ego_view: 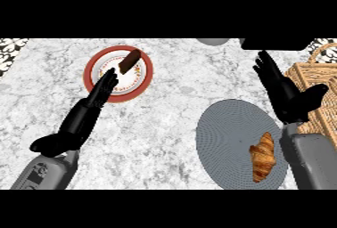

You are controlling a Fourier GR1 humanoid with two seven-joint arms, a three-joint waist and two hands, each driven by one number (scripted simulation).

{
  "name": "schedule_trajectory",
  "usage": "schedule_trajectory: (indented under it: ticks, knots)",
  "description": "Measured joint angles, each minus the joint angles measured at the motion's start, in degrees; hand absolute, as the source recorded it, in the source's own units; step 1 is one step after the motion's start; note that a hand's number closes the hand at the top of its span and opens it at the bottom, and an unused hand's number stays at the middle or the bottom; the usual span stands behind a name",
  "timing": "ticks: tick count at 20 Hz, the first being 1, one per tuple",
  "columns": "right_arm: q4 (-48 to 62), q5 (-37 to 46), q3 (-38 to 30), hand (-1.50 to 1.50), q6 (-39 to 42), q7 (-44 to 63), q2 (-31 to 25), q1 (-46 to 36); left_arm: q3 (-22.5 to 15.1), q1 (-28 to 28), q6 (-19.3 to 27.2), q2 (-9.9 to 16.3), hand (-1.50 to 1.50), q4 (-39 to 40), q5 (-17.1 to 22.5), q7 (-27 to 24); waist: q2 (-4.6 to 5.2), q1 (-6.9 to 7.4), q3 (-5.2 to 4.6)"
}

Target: Pick the croissant from the placemat and place it in the basket

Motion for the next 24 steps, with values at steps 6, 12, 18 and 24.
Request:
schedule_trajectory:
  ticks: [6, 12, 18, 24]
  knots:
    - [-0.1, -10.4, -8.5, 1.5, 8.0, -14.0, -0.2, 8.4, 5.0, 3.4, 4.5, 3.4, 0.0, 5.1, -0.8, 6.8, 0.13, -1.81, 1.07]
    - [-8.5, -8.5, -8.8, -1.5, 11.7, -37.5, 5.4, 14.5, 7.0, 4.7, 6.7, 5.0, 0.0, 10.4, -0.7, 13.5, -0.2, -2.83, 1.14]
    - [-16.1, 2.7, -10.1, -1.5, 0.7, -41.7, 7.0, 26.3, 7.1, 3.4, 8.3, 5.1, 0.0, 11.1, -1.9, 17.6, -0.33, -2.92, 0.79]
    - [-21.9, 14.8, -14.9, -1.5, -2.9, -32.2, -4.6, 36.6, 7.5, 4.0, 8.2, 5.5, 0.0, 10.8, -1.9, 18.7, -0.34, -3.08, 0.54]
